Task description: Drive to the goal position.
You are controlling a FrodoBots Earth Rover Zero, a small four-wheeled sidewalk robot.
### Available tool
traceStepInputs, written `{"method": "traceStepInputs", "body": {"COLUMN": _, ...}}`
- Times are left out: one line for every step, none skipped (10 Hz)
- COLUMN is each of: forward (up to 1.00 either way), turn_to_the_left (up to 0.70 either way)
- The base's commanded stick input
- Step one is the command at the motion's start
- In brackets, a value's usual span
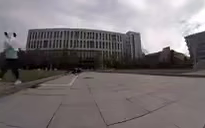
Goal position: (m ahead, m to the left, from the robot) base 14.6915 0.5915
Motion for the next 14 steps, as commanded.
{"method": "traceStepInputs", "body": {"forward": 0.7, "turn_to_the_left": 0.0}}
{"method": "traceStepInputs", "body": {"forward": 0.7, "turn_to_the_left": 0.0}}
{"method": "traceStepInputs", "body": {"forward": 0.7, "turn_to_the_left": 0.0}}
{"method": "traceStepInputs", "body": {"forward": 0.7, "turn_to_the_left": 0.0}}
{"method": "traceStepInputs", "body": {"forward": 0.7, "turn_to_the_left": 0.0}}
{"method": "traceStepInputs", "body": {"forward": 0.7, "turn_to_the_left": 0.0}}
{"method": "traceStepInputs", "body": {"forward": 0.7, "turn_to_the_left": 0.0}}
{"method": "traceStepInputs", "body": {"forward": 0.7, "turn_to_the_left": 0.0}}
{"method": "traceStepInputs", "body": {"forward": 0.7, "turn_to_the_left": 0.0}}
{"method": "traceStepInputs", "body": {"forward": 0.7, "turn_to_the_left": 0.0}}
{"method": "traceStepInputs", "body": {"forward": 0.7, "turn_to_the_left": 0.0}}
{"method": "traceStepInputs", "body": {"forward": 0.7, "turn_to_the_left": 0.0}}
{"method": "traceStepInputs", "body": {"forward": 0.7, "turn_to_the_left": 0.0}}
{"method": "traceStepInputs", "body": {"forward": 0.7, "turn_to_the_left": 0.0}}
